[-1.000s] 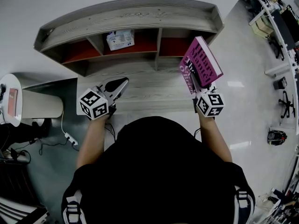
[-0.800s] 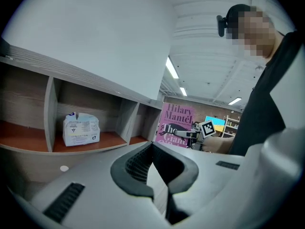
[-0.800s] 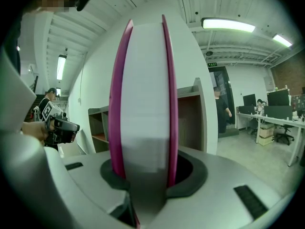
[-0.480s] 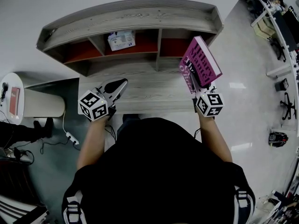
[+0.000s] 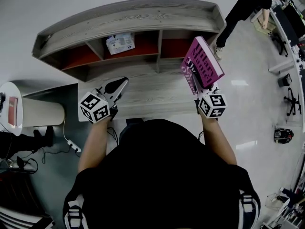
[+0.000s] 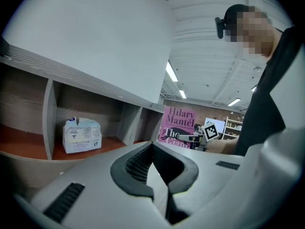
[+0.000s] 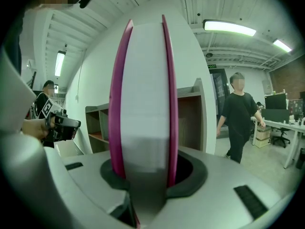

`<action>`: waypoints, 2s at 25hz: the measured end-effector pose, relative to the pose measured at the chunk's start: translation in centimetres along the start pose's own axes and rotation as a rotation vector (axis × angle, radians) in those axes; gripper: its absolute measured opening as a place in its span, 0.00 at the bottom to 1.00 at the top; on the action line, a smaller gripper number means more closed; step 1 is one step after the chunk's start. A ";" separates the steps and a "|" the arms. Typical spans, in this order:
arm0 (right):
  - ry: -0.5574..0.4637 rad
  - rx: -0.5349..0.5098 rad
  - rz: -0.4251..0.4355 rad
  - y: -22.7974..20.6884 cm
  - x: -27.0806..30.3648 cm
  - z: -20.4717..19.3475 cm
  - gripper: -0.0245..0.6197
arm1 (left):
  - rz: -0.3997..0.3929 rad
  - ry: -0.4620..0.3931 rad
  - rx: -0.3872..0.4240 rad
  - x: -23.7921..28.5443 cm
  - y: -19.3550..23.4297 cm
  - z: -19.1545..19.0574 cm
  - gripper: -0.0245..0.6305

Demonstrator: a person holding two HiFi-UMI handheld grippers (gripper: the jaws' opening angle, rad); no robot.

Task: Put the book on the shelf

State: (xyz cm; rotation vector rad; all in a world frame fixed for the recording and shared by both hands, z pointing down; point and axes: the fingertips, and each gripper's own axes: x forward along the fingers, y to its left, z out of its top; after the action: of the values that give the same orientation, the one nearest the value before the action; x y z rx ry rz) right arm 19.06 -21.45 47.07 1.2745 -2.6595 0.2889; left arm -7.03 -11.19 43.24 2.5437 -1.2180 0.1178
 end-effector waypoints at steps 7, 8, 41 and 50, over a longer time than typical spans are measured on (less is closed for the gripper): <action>0.002 0.012 -0.032 -0.1 0.9 -0.3 0.27 | -0.031 0.042 -0.004 0.0 1.2 -0.3 0.07; 0.003 0.014 -0.034 0.0 1.1 -0.3 0.27 | -0.032 0.045 -0.004 0.0 1.5 -0.2 0.07; 0.050 0.028 -0.119 0.7 6.0 -2.2 0.27 | -0.110 0.079 0.001 0.0 6.3 1.0 0.07; 0.049 0.036 -0.133 0.4 7.4 -2.2 0.27 | -0.110 0.088 -0.003 -0.5 7.4 1.0 0.07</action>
State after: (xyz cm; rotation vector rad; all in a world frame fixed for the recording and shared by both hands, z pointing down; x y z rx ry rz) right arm 14.40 -26.18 50.96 1.4289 -2.5255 0.3457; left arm -13.06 -15.47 44.06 2.5669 -1.0433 0.2002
